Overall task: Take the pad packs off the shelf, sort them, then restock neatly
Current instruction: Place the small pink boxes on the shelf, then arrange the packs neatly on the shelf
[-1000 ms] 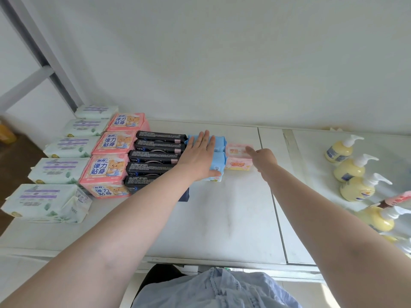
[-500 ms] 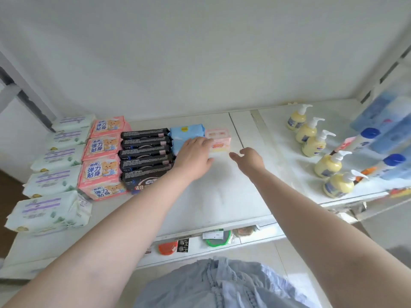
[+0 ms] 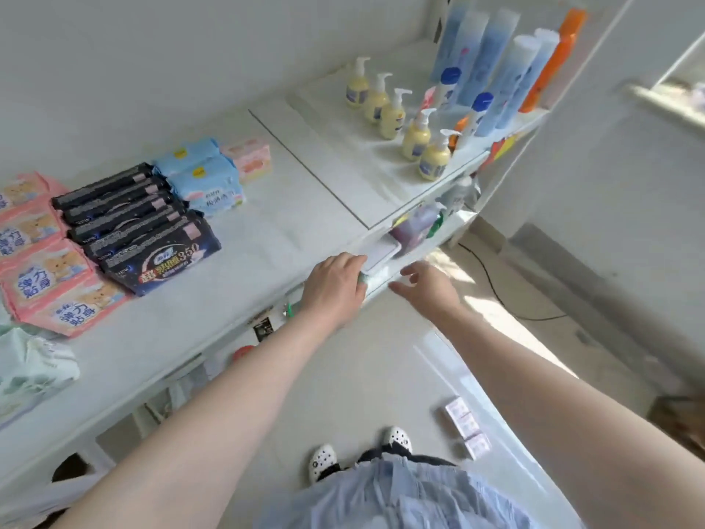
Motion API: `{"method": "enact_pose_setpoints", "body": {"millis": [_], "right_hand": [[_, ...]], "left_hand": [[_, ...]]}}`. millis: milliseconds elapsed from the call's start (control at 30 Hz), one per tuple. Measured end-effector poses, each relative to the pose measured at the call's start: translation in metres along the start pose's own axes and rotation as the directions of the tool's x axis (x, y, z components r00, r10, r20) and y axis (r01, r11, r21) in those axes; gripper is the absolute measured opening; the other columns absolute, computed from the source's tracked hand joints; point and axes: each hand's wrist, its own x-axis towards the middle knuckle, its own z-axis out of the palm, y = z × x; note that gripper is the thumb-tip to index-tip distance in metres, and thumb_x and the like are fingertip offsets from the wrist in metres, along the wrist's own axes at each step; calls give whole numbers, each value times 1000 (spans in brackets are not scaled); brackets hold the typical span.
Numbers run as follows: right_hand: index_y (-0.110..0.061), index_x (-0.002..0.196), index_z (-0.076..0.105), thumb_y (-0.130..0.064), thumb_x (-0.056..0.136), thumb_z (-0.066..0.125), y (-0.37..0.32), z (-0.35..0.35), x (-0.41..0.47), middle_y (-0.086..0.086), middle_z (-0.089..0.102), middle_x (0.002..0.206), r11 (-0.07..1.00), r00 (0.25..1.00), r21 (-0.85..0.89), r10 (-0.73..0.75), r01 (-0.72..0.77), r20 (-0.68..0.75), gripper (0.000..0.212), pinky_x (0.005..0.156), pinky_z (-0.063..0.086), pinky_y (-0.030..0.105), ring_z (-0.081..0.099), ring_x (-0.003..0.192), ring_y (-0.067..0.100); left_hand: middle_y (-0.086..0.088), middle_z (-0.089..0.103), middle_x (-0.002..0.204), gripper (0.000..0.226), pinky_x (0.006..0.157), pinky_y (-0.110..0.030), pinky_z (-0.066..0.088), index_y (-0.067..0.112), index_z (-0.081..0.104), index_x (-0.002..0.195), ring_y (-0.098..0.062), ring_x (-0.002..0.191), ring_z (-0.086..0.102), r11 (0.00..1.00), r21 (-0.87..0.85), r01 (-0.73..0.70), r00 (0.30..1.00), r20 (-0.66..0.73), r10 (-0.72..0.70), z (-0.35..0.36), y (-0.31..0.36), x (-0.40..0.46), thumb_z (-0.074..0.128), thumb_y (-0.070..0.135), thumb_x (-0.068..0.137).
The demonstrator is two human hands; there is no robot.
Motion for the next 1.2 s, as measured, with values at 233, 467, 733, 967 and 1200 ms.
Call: {"method": "enact_pose_setpoints", "body": {"millis": [233,467,733,967,1200], "right_hand": [[-17,121,60,-45,82,71,120,-46,-48,6,60,121,975,974,33,222,-221,-49,50,79,48,30,62,97,24],[-16,125,56,-43,84,69,246,-83,-99,0,57,105,935,937,67,350,-349,-7,51,80,53,36,60,77,20],[-16,127,54,-43,84,70,373,-110,-116,4,58,114,899,901,87,422,-430,98,54,80,51,33,59,79,20],[-14,132,50,-41,83,72,435,-104,-92,4,55,108,773,813,253,542,-582,213,60,82,47,30,58,97,23],[-14,130,48,-40,81,74,520,-55,-31,2,52,102,654,728,320,627,-686,279,62,76,45,32,55,88,22]], "left_hand": [[-3,48,136,50,100,-36,36,21,41,140,-25,126,45,989,63,-134,974,192,119,57,87,-3,51,35,93],[-3,47,137,46,99,-35,37,21,44,138,-26,126,44,987,30,-158,932,335,139,134,195,-16,49,33,94],[-3,43,141,50,101,-32,35,21,39,140,-24,129,42,999,-6,49,862,505,-39,226,284,-50,49,37,94],[-6,37,144,59,99,-37,42,20,35,142,-25,126,46,960,3,282,735,642,-218,274,294,-17,52,45,92],[-8,35,144,64,97,-33,41,20,31,144,-23,121,50,906,-10,423,619,734,-281,379,285,35,55,45,90]]}}
